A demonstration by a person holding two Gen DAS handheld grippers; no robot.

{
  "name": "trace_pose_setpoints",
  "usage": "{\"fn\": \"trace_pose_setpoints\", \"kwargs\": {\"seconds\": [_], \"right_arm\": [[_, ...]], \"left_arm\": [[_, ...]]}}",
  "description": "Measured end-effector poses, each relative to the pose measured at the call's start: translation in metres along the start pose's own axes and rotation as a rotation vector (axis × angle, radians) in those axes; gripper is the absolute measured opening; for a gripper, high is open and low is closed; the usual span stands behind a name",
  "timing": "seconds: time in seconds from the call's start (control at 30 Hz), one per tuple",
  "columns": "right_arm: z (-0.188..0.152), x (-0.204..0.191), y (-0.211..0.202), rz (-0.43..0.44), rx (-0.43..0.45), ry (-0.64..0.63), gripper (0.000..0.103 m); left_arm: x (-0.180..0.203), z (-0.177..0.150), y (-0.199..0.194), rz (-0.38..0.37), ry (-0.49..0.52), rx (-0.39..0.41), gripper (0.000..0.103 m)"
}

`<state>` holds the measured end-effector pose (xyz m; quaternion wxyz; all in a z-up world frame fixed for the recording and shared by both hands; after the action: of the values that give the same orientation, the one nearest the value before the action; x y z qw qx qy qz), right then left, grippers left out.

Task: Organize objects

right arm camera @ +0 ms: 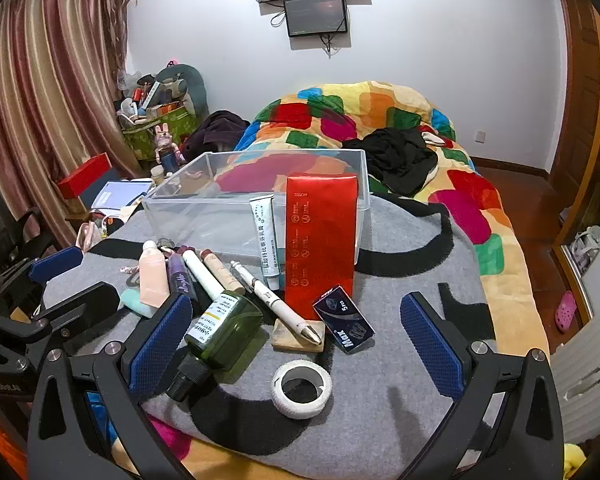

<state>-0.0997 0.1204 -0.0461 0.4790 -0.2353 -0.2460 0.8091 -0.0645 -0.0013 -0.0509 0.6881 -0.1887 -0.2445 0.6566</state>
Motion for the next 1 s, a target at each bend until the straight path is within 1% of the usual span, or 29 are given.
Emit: {"fn": "trace_pose_setpoints", "kwargs": {"seconds": [0.27, 1.0], "right_arm": [[-0.0009, -0.0025, 0.0004, 0.003, -0.002, -0.006, 0.103], [-0.0051, -0.0096, 0.0038, 0.021, -0.01, -0.014, 0.103]], "left_arm": [[0.001, -0.0001, -0.0012, -0.012, -0.006, -0.006, 0.103], [-0.001, -0.0037, -0.0031, -0.005, -0.008, -0.007, 0.103]]}}
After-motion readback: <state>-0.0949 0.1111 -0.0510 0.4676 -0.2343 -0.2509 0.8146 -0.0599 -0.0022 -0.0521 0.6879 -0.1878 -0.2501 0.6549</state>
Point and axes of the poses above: each gripper's, at about its wrist camera, not at the fingertips, and y roughly the way its jaws point, x to its right, z to its top, the point moved 9 cm from there along y, roughly the way its jaws point, and after that the axes turned 3 degrees about z, right-handed, at the moved point
